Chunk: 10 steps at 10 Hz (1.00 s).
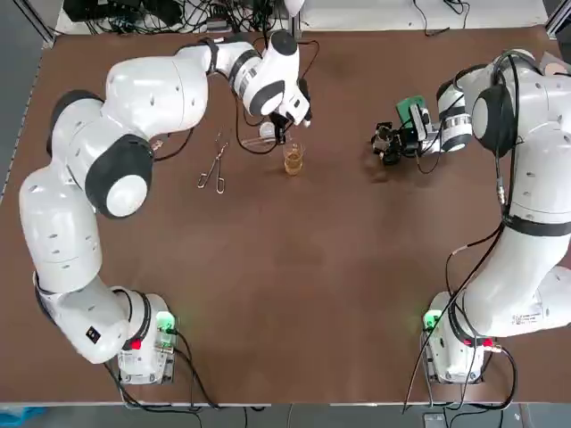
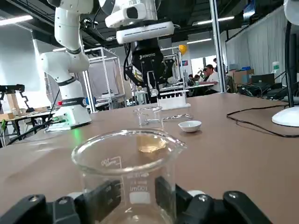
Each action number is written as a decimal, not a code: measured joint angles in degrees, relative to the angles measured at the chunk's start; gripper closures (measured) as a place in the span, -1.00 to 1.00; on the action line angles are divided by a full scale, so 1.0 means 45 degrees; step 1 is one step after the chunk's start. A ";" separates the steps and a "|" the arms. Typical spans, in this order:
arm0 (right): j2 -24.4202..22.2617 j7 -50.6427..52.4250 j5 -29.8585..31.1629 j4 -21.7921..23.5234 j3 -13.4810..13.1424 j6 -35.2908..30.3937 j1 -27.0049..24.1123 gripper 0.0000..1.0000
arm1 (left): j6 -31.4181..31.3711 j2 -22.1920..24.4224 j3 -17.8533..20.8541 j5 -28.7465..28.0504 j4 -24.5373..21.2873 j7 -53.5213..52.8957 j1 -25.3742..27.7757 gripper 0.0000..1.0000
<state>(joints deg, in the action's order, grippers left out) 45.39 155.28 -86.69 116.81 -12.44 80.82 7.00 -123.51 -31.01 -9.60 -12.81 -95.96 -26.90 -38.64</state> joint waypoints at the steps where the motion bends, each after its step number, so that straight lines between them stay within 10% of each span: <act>1: 0.0000 -0.0001 -0.0037 0.0002 0.0000 0.0000 0.0023 0.14 | 0.0115 -0.0049 0.0001 -0.0184 0.0008 0.0199 -0.0110 0.58; 10: 0.0005 -0.0068 -0.0154 0.0031 -0.0006 0.0000 0.0083 0.14 | 0.1401 -0.0677 0.0027 -0.1572 0.1008 0.0803 -0.0906 0.58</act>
<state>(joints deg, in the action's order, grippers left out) 45.42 154.97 -87.38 116.95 -12.46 80.82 7.37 -117.20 -34.06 -9.47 -19.89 -91.43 -23.29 -42.72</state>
